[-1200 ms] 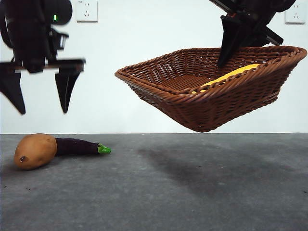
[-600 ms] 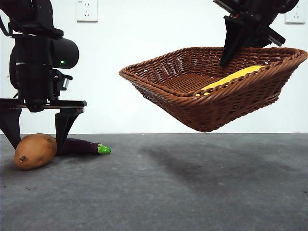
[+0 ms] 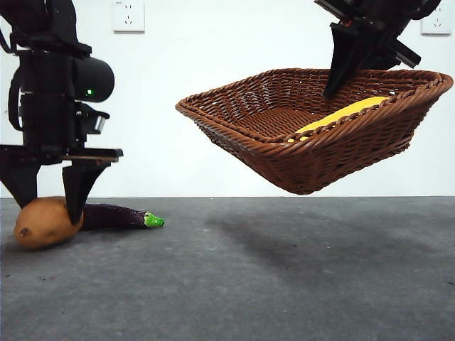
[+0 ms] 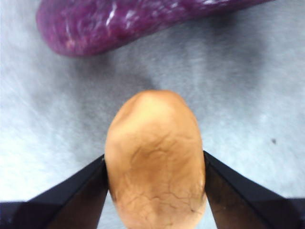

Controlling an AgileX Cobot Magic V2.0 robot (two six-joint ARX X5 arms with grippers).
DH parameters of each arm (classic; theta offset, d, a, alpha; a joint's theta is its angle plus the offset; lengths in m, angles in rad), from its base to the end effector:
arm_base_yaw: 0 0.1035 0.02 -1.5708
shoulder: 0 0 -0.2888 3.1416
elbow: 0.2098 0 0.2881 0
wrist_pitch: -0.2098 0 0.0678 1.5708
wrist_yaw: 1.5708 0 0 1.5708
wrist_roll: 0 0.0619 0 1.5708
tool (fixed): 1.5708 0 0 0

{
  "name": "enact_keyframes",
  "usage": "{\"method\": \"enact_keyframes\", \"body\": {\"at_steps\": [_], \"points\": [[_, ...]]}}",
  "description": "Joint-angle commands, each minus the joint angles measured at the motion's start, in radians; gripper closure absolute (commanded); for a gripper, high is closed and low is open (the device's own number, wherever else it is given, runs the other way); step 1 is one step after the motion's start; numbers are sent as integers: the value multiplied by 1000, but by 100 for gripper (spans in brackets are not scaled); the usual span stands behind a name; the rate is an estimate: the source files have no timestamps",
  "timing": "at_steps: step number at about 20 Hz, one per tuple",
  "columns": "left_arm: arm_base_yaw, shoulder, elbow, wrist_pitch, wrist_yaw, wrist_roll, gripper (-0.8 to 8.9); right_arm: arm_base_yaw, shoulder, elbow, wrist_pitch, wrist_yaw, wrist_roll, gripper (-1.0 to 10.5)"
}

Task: Help me put the vegetables on the table into the basket

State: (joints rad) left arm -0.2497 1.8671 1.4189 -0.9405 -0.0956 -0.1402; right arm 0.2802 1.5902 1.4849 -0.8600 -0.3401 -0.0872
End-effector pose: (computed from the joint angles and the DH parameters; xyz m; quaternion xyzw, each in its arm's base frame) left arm 0.3965 -0.0950 0.1844 0.0560 0.6330 -0.0149 0.7720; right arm 0.3633 0.1260 0.3186 -0.0229 0.4517 0.2903 0.8433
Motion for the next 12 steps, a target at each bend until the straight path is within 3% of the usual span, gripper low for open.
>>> {"method": "enact_keyframes", "body": {"at_steps": [1,5,8,12], "points": [[3,-127,-3,32,11,76,821,-1,-4,5,-2,-11,6,959],[3,-417,-3,49,154,175,821,-1,-3,5,1,-11,29,959],[-41,-603,-3,49,324,241,821,1,-3,5,10,-12,61,959],[-242,-666,-3,65,390,276,821,36,-3,5,15,-11,93,959]]}}
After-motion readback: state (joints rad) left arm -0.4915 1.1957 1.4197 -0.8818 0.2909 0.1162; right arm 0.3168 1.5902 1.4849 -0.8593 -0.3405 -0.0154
